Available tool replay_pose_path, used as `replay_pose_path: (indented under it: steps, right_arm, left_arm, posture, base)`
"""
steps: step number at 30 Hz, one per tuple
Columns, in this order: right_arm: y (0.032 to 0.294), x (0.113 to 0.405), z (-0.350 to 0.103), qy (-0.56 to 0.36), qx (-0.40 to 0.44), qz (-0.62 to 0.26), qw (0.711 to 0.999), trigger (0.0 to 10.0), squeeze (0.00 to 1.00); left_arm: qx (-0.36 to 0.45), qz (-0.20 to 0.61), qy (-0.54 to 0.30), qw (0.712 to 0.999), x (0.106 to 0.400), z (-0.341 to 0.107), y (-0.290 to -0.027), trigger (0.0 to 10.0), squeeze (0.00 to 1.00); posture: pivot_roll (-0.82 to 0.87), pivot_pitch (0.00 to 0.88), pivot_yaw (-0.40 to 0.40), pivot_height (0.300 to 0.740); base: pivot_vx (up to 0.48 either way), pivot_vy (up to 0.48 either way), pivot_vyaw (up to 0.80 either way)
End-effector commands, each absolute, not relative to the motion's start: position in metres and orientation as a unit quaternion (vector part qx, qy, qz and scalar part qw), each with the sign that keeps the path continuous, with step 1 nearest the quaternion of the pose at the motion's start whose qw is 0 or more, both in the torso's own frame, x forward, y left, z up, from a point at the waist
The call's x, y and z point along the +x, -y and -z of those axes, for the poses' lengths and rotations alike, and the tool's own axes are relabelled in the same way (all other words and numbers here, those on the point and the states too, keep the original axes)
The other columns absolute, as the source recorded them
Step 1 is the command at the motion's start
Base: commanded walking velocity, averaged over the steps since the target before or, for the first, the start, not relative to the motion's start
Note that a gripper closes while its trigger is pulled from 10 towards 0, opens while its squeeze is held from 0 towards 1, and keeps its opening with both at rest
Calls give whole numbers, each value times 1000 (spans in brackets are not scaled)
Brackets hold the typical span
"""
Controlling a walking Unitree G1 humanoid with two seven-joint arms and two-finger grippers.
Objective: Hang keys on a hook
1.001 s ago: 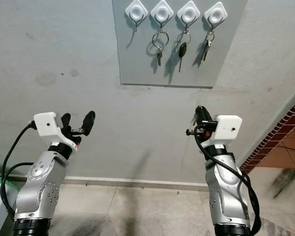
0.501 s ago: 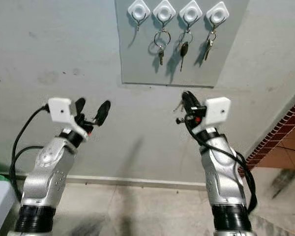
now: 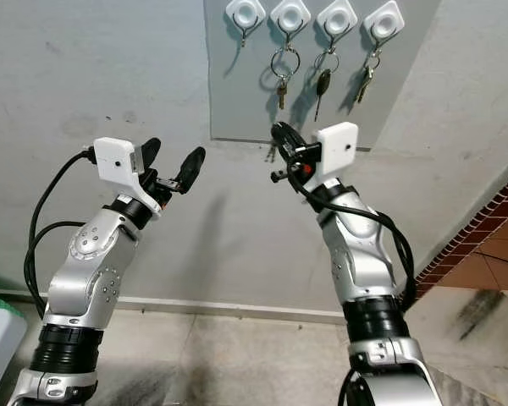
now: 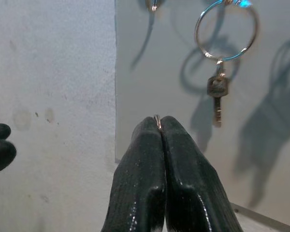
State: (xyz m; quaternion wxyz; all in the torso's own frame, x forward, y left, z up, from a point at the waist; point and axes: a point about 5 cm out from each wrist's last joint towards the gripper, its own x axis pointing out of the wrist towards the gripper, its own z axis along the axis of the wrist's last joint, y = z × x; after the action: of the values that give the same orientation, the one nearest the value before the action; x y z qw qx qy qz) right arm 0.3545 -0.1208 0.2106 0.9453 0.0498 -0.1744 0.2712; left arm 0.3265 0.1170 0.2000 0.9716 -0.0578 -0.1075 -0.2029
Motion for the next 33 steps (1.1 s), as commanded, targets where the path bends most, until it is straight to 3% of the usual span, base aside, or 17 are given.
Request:
replay_pose_path:
  steps: [1, 11, 16, 33]
  right_arm:
    - [117, 359, -217, 185, 48, -276, 942, 10000, 0]
    - [107, 374, -232, 202, 53, -283, 936, 10000, 0]
    - [106, 378, -244, 223, 59, -278, 932, 10000, 0]
    - [106, 384, -268, 272, 74, -271, 920, 10000, 0]
  left_arm:
    - [-53, 217, 115, 968, 325, -206, -110, 10000, 0]
    - [-37, 251, 134, 958, 327, -220, -94, 10000, 0]
    - [10, 276, 160, 948, 329, -237, -90, 10000, 0]
    - [26, 296, 173, 939, 330, -251, -92, 10000, 0]
  posture:
    - [40, 95, -77, 740]
    - [50, 114, -92, 740]
    - [53, 110, -86, 740]
    - [55, 91, -67, 740]
  base:
    - [0, 0, 0]
    - [0, 0, 0]
    - [0, 0, 0]
    - [0, 0, 0]
